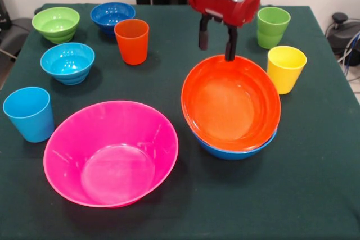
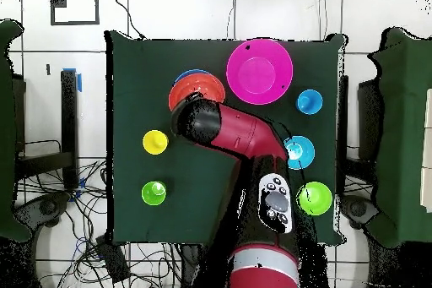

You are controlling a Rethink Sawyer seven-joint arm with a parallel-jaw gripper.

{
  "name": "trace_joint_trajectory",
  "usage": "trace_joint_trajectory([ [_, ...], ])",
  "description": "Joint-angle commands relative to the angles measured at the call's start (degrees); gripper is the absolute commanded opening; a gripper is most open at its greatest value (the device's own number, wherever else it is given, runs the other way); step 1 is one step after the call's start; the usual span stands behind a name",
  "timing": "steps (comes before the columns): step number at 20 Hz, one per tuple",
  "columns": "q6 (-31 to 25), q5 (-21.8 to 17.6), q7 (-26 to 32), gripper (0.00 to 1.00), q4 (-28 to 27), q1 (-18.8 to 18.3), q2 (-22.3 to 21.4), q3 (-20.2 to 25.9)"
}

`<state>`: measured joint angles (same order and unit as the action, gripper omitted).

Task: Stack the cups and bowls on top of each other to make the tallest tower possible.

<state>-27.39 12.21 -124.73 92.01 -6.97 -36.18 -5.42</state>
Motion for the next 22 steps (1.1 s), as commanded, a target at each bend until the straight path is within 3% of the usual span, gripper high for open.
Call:
trace_joint_trajectory([
  [1, -13.1, -3.1, 3.6, 1.0, 4.0, -1.0, -7.8, 4.9],
  [7, -9.3, -3.9, 7.1, 1.0, 10.9, -3.9, -11.8, 6.3],
  [12, -8.1, -6.1, 9.3, 1.0, 11.4, -6.4, -11.7, 7.6],
  [14, -5.4, -6.8, 9.5, 1.0, 12.1, -7.5, -10.8, 8.7],
  [18, 6.1, -10.2, 12.1, 1.0, 13.1, -13.5, -4.9, 14.9],
  [22, 10.8, -14.5, 12.0, 1.0, 12.3, -17.9, -1.0, 19.2],
])
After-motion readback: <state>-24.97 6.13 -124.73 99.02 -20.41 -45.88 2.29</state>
